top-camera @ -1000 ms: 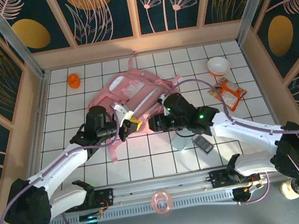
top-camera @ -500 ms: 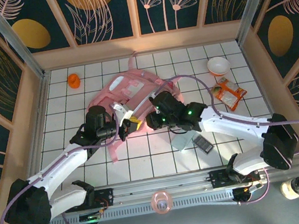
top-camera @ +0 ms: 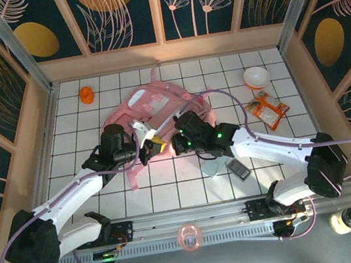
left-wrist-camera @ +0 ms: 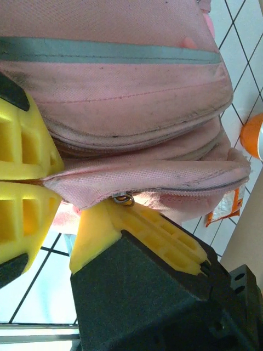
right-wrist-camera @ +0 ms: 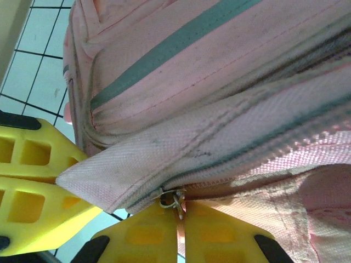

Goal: Pack the student bag

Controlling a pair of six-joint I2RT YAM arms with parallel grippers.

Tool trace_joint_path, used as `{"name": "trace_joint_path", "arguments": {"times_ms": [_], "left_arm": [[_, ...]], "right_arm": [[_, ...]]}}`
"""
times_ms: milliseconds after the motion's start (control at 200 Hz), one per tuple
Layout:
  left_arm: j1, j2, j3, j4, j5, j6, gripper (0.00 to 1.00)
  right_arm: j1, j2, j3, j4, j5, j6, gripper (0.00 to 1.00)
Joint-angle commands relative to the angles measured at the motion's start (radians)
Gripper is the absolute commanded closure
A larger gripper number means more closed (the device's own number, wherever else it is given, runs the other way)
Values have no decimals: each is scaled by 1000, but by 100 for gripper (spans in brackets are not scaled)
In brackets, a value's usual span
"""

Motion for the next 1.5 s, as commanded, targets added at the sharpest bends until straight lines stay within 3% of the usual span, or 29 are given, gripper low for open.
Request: {"name": "trace_joint_path", "arguments": {"times_ms": [0, 200, 510, 711, 831, 1076, 1276, 1496], "left_arm": [[-1, -36, 27, 79, 18, -12, 100], [-2, -46, 30, 13, -95, 16, 100], [-2, -51, 28, 21, -70, 10, 100], [-2, -47, 33, 56, -20, -13, 100], [-2, -48, 33, 76, -5, -27, 100], [-2, -57, 44, 2, -90, 25, 100], [18, -62, 96, -199, -267, 188, 100], [78, -78, 107, -260, -305, 200, 100]], "right_arm": [[-9, 3, 25, -93, 155, 60, 97], [-82, -55, -5, -195, 182, 75, 99], [-84, -50, -26, -131, 103, 25, 100], [-58, -6, -17, -62, 84, 8, 82], [-57, 1, -29, -17, 78, 2, 79], [-63, -11, -19, -116, 148, 17, 100], [-139, -110, -68, -212, 148, 8, 100], [-162, -145, -98, -165, 41, -28, 100]]}}
